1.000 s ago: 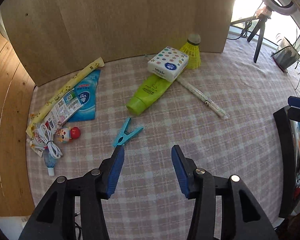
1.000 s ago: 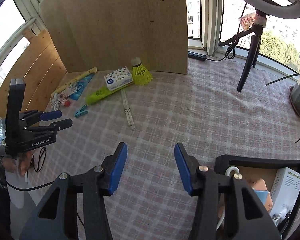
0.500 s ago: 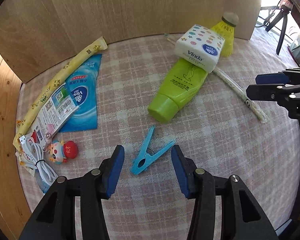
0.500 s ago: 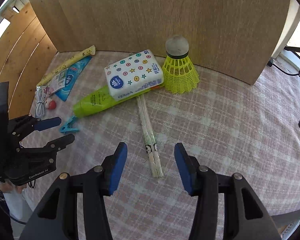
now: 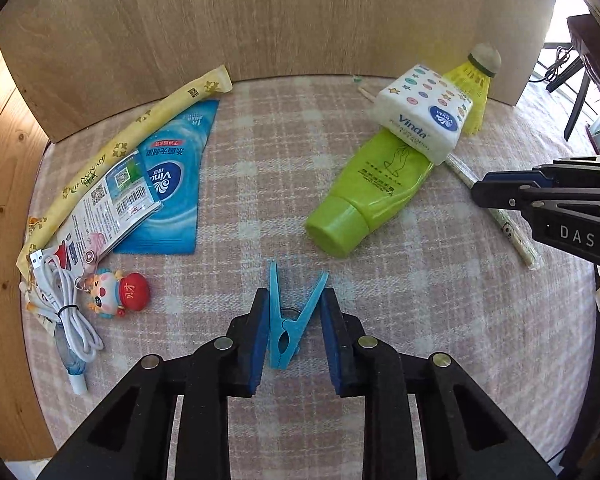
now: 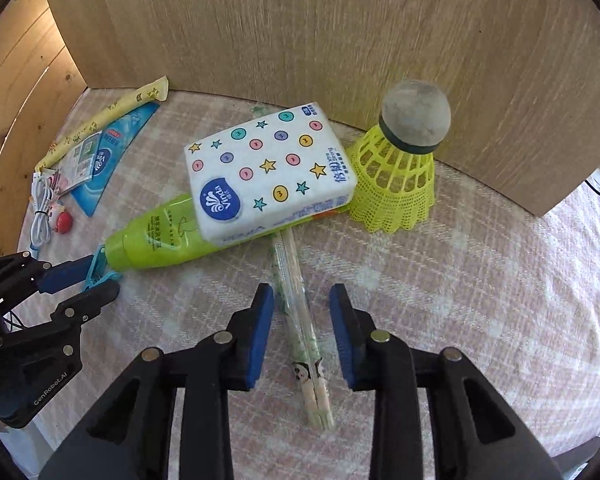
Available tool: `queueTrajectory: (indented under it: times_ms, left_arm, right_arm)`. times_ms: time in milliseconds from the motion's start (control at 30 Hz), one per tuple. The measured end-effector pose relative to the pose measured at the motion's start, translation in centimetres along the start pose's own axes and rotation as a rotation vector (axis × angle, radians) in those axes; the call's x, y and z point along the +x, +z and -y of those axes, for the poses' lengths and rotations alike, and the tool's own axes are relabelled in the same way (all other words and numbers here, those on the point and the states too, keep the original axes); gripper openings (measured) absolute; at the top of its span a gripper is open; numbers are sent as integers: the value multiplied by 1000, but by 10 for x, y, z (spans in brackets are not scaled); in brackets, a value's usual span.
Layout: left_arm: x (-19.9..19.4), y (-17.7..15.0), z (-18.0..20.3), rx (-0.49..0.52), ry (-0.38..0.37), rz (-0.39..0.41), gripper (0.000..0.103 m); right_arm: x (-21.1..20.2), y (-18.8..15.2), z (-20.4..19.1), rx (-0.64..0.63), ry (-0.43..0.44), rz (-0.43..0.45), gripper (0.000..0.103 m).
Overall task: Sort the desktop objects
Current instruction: 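Grasp the teal clothespin with the left gripper while the right gripper grasps the wrapped chopsticks, then carry the clothespin and chopsticks with both grippers over the black tray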
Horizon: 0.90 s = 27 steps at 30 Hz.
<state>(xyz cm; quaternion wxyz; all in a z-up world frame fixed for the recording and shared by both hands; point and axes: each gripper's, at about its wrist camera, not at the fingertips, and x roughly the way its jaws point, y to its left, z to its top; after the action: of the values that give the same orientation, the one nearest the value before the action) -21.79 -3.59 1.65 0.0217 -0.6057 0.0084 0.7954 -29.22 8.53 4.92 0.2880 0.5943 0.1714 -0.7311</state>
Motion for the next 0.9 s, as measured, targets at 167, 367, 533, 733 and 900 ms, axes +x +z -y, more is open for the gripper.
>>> queueTrajectory:
  times_ms: [167, 367, 533, 733, 900]
  left_arm:
    - [-6, -19, 10, -39, -9, 17, 23]
    - [-15, -55, 39, -32, -54, 22, 23]
    - [-21, -82, 64, -40, -87, 22, 23]
    - [-32, -98, 89, -26, -109, 18, 23]
    - [-41, -110, 107, -11, -112, 33, 23]
  right_arm:
    - [-6, -20, 7, 33, 49, -22, 12]
    - [-19, -71, 11, 67, 127, -54, 10]
    - [-35, -122, 20, 85, 109, -39, 2]
    - [-47, -172, 47, 161, 120, -21, 2]
    - [-54, -191, 42, 127, 118, -24, 3]
